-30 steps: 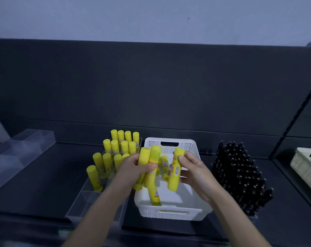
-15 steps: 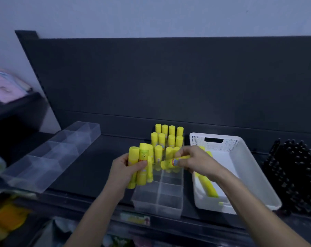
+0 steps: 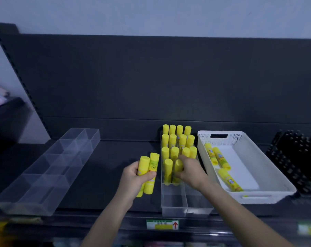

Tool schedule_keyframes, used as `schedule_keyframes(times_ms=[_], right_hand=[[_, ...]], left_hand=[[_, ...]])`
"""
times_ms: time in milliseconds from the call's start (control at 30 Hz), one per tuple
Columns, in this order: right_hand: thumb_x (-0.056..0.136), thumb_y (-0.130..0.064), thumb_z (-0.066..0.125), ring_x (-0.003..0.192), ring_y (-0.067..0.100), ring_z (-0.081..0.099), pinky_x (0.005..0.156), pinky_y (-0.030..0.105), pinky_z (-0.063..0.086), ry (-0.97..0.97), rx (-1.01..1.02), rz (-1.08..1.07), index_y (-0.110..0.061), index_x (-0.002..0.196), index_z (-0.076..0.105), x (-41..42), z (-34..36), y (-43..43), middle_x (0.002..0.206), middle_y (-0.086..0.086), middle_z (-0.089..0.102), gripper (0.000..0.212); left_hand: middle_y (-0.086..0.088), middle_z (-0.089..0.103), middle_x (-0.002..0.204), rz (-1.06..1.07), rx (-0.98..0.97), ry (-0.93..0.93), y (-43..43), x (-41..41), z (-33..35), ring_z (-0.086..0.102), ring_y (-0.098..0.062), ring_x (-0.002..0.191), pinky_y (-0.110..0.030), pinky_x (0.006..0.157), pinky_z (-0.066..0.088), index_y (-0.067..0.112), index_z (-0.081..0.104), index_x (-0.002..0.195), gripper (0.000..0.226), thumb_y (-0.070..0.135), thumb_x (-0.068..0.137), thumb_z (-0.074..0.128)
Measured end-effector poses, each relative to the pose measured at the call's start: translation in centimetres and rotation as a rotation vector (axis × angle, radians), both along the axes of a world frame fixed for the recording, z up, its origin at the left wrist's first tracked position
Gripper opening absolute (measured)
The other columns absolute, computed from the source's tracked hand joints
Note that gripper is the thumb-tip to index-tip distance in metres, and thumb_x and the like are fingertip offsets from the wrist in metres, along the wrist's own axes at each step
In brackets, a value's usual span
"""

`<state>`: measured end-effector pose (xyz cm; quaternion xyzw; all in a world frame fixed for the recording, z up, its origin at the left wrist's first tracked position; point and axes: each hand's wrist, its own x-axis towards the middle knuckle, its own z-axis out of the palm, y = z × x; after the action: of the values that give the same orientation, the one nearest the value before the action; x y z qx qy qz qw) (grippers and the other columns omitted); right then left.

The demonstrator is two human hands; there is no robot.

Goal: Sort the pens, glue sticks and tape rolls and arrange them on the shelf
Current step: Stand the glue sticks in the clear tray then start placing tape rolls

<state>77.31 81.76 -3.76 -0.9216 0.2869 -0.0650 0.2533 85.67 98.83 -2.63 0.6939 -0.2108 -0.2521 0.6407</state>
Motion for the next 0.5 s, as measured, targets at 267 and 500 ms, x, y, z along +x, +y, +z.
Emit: schedule_keyframes(times_ms=[267, 500], right_hand=[[0.079, -0.02, 0.071, 0.096, 0.025, 0.06, 0.072, 0.024, 0.042, -0.084, 0.022, -0.013, -0.011, 0.119, 0.054, -1.3, 0.3, 0.2, 0.109, 0.009, 0.065, 0.045], [0.079, -0.013, 0.07, 0.065, 0.002, 0.054, 0.065, 0.018, 0.042, -0.337, 0.208, 0.03, -0.015, 0.087, 0.066, -4.2, 2.6, 0.7, 0.077, -0.007, 0.062, 0.009]], left_hand=[[0.008, 0.064, 0.058, -0.03, -0.02, 0.021, -0.4, -0.8, 0.2, 0.059, -0.004, 0.056, -0.016, 0.049, 0.045, 0.017, 0.064, 0.076, 0.019, 0.0, 0.076, 0.07], [0.004, 0.07, 0.07, -0.06, -0.106, 0.065, -1.9, -2.5, 0.7, 0.065, -0.011, 0.068, -0.024, 0.061, 0.05, 0.014, 0.067, 0.084, 0.018, -0.001, 0.075, 0.07]])
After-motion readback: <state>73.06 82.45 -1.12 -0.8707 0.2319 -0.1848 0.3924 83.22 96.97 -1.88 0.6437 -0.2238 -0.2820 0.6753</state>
